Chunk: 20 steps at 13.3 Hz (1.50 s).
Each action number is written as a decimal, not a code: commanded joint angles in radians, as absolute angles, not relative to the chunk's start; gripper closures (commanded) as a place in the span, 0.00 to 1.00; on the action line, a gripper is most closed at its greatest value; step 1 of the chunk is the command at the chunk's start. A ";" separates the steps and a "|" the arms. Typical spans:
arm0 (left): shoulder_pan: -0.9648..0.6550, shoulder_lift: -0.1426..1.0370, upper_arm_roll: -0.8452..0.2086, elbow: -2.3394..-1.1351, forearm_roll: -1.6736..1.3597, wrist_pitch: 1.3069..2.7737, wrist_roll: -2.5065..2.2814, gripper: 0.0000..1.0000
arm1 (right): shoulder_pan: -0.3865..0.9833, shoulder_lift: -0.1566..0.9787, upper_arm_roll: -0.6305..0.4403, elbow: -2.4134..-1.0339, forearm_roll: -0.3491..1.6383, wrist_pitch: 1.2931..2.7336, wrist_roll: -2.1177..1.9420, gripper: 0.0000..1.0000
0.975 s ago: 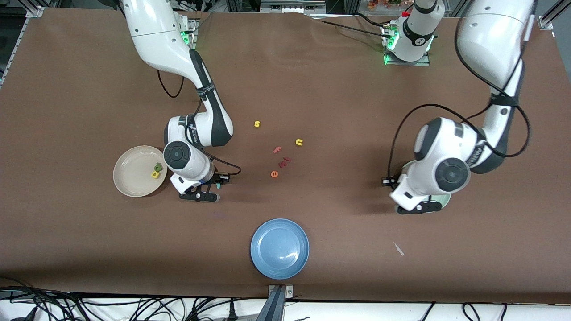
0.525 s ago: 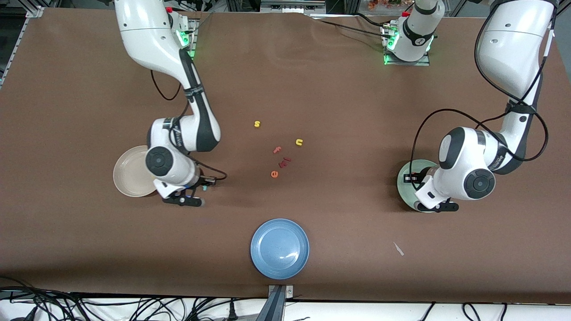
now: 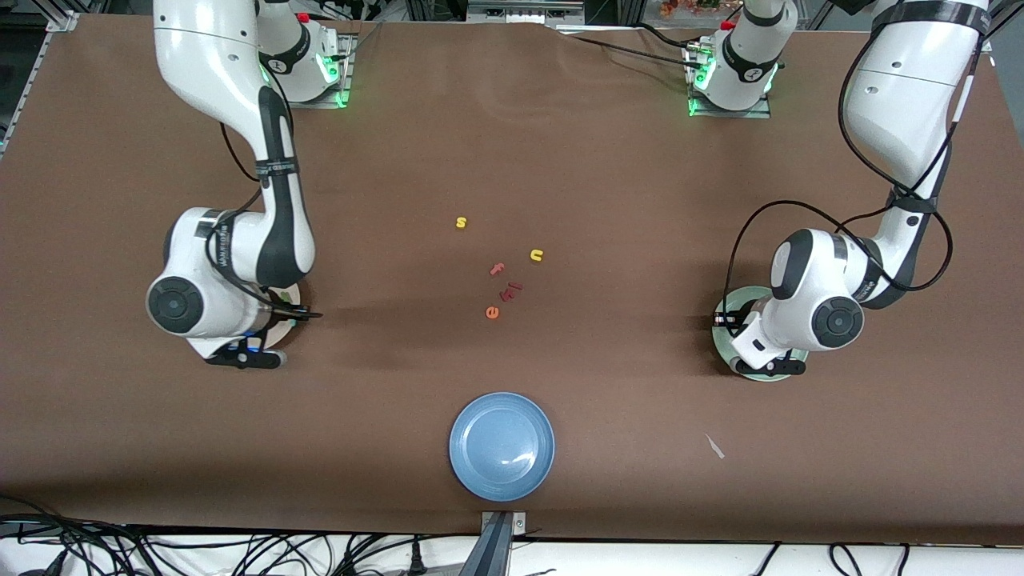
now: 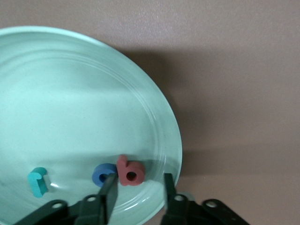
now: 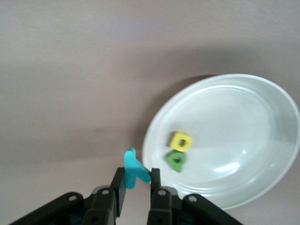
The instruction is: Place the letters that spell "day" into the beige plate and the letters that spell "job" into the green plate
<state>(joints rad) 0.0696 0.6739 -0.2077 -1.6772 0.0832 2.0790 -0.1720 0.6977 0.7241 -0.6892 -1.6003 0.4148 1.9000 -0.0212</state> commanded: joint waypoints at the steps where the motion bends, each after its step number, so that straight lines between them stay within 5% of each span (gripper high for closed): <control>1: 0.081 0.623 -0.215 -1.668 0.077 2.069 -0.155 0.01 | 0.658 0.726 -0.709 -1.628 0.423 1.897 -0.055 0.95; 3: 0.080 0.565 -0.215 -1.657 0.077 2.062 -0.155 0.01 | 0.628 0.735 -0.710 -1.624 0.422 1.904 -0.098 0.88; 5: 0.077 0.510 -0.215 -1.638 0.077 2.060 -0.158 0.01 | 0.606 0.735 -0.710 -1.620 0.425 1.902 -0.123 0.06; 6: 0.078 0.468 -0.216 -1.632 0.077 2.057 -0.156 0.01 | 0.612 0.733 -0.710 -1.618 0.425 1.895 -0.124 0.00; 14: 0.072 0.410 -0.216 -1.318 0.069 1.781 -0.156 0.00 | 0.653 0.696 -0.713 -1.520 0.430 1.734 -0.081 0.00; 20: 0.081 0.410 -0.212 -1.279 0.078 1.753 -0.155 0.00 | 0.692 0.696 -0.725 -1.410 0.422 1.612 -0.072 0.00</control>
